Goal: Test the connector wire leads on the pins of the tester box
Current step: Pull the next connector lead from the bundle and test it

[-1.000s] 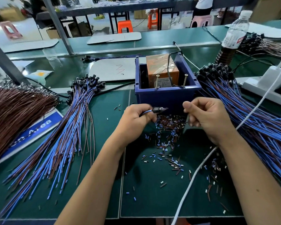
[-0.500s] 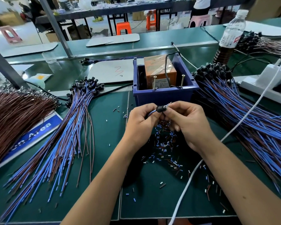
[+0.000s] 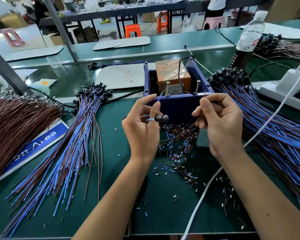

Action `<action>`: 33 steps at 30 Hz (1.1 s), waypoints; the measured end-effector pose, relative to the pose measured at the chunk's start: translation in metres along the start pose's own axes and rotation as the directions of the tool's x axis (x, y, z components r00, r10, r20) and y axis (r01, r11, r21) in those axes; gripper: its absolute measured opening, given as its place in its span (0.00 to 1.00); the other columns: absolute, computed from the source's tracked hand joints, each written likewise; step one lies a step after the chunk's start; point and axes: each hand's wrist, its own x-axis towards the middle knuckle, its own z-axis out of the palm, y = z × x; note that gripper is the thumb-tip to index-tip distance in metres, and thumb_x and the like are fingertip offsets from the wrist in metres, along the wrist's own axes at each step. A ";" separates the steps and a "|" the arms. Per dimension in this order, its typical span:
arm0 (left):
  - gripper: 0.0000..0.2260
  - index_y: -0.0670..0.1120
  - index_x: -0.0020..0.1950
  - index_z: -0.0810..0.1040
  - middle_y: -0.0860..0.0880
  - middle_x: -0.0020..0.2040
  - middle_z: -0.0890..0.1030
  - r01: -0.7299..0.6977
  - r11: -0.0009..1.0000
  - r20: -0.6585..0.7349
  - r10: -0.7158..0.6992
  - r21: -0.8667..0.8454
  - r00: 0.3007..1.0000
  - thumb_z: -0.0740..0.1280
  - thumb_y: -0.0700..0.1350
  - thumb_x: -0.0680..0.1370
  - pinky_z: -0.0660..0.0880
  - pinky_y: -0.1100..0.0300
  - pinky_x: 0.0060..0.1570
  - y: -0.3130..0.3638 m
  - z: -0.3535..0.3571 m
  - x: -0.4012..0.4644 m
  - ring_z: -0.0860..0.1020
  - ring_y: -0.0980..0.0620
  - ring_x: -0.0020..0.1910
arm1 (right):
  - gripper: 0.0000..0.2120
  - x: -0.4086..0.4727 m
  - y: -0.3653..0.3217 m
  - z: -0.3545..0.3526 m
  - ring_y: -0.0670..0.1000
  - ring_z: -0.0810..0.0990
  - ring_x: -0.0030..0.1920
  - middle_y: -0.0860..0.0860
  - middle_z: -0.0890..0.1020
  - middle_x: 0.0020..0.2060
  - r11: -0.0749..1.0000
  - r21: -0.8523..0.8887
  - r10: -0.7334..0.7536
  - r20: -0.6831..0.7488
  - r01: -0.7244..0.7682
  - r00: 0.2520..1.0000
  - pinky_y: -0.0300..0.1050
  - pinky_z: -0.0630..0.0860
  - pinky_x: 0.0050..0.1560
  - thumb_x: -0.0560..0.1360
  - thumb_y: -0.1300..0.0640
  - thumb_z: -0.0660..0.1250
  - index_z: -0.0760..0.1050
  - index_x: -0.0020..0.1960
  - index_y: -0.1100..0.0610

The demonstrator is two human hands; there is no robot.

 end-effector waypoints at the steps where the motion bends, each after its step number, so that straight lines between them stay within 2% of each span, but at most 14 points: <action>1: 0.05 0.48 0.53 0.83 0.49 0.33 0.82 -0.006 1.000 -0.023 0.006 -0.004 1.000 0.70 0.40 0.81 0.74 0.66 0.38 0.000 0.000 0.001 0.83 0.54 0.34 | 0.05 -0.001 0.002 -0.001 0.51 0.74 0.26 0.54 0.85 0.35 0.996 -0.072 -0.050 -0.047 0.047 0.998 0.41 0.73 0.30 0.82 0.59 0.70 0.76 0.50 0.59; 5: 0.08 0.57 0.49 0.81 0.51 0.33 0.83 -0.018 0.999 -0.050 0.019 0.030 0.999 0.69 0.42 0.82 0.74 0.62 0.39 0.001 0.001 0.001 0.83 0.49 0.34 | 0.04 -0.003 0.006 -0.003 0.49 0.81 0.32 0.51 0.86 0.37 0.944 -0.285 -0.209 -0.125 0.167 0.970 0.41 0.76 0.35 0.82 0.55 0.70 0.78 0.49 0.55; 8: 0.06 0.54 0.49 0.82 0.51 0.33 0.84 -0.021 0.999 -0.046 0.023 0.050 0.999 0.69 0.43 0.82 0.73 0.63 0.36 -0.001 0.003 0.000 0.81 0.49 0.32 | 0.02 -0.002 0.008 -0.003 0.49 0.83 0.37 0.49 0.86 0.39 0.909 -0.364 -0.255 -0.098 0.204 0.962 0.44 0.78 0.41 0.82 0.57 0.68 0.77 0.54 0.55; 11: 0.04 0.48 0.50 0.83 0.53 0.33 0.83 -0.014 0.997 -0.035 0.016 0.077 0.999 0.69 0.42 0.82 0.70 0.67 0.35 -0.002 0.004 -0.001 0.78 0.57 0.30 | 0.06 -0.003 0.010 -0.001 0.52 0.81 0.34 0.50 0.86 0.40 0.901 -0.374 -0.256 -0.048 0.220 0.965 0.49 0.78 0.38 0.83 0.57 0.68 0.73 0.57 0.55; 13: 0.04 0.48 0.50 0.83 0.53 0.33 0.83 0.008 0.997 -0.021 -0.006 0.074 1.000 0.69 0.42 0.82 0.69 0.67 0.35 -0.002 0.004 -0.002 0.77 0.59 0.29 | 0.05 -0.003 0.011 -0.001 0.51 0.82 0.32 0.48 0.86 0.39 0.880 -0.411 -0.281 -0.051 0.236 0.959 0.48 0.79 0.36 0.83 0.57 0.68 0.76 0.57 0.57; 17: 0.04 0.48 0.49 0.83 0.53 0.32 0.83 0.017 0.998 0.001 -0.017 0.067 1.000 0.69 0.41 0.82 0.69 0.67 0.34 0.000 0.004 -0.002 0.76 0.59 0.28 | 0.08 -0.002 0.012 -0.003 0.48 0.81 0.29 0.47 0.86 0.39 0.833 -0.485 -0.360 -0.106 0.267 0.927 0.46 0.78 0.31 0.83 0.56 0.68 0.84 0.55 0.58; 21: 0.04 0.45 0.49 0.83 0.52 0.32 0.83 0.022 0.998 0.004 -0.022 0.056 1.000 0.69 0.41 0.82 0.69 0.66 0.32 0.002 0.006 -0.001 0.75 0.59 0.27 | 0.10 -0.003 0.011 -0.003 0.44 0.83 0.33 0.46 0.85 0.37 0.780 -0.557 -0.420 -0.132 0.283 0.898 0.42 0.79 0.34 0.84 0.54 0.68 0.86 0.58 0.57; 23: 0.04 0.46 0.49 0.83 0.51 0.32 0.83 0.021 0.999 0.002 -0.021 0.040 1.000 0.69 0.41 0.82 0.70 0.64 0.32 0.003 0.007 0.000 0.76 0.53 0.28 | 0.11 -0.003 0.010 -0.002 0.44 0.84 0.37 0.47 0.85 0.38 0.751 -0.592 -0.453 -0.139 0.293 0.881 0.43 0.81 0.39 0.84 0.55 0.67 0.86 0.58 0.58; 26: 0.06 0.49 0.47 0.82 0.51 0.31 0.83 0.021 1.000 0.007 -0.021 0.023 1.000 0.69 0.41 0.82 0.71 0.63 0.33 0.004 0.009 0.001 0.78 0.43 0.30 | 0.11 -0.002 0.009 -0.001 0.50 0.84 0.40 0.51 0.85 0.42 0.709 -0.628 -0.489 -0.113 0.319 0.865 0.45 0.81 0.42 0.84 0.60 0.66 0.84 0.60 0.62; 31: 0.08 0.54 0.46 0.81 0.52 0.31 0.83 -0.002 1.000 0.034 0.001 0.029 0.999 0.69 0.42 0.82 0.71 0.63 0.32 0.004 0.010 0.001 0.78 0.45 0.29 | 0.12 -0.003 0.007 0.002 0.50 0.81 0.39 0.51 0.82 0.42 0.660 -0.658 -0.518 -0.048 0.364 0.854 0.36 0.76 0.42 0.83 0.64 0.65 0.83 0.62 0.65; 33: 0.08 0.53 0.47 0.81 0.52 0.32 0.83 -0.002 1.000 0.037 0.001 0.023 0.999 0.69 0.41 0.82 0.71 0.62 0.32 0.004 0.010 0.002 0.78 0.45 0.29 | 0.12 -0.003 0.007 0.003 0.50 0.81 0.39 0.51 0.81 0.43 0.651 -0.661 -0.516 -0.024 0.374 0.856 0.37 0.78 0.42 0.83 0.64 0.65 0.82 0.63 0.65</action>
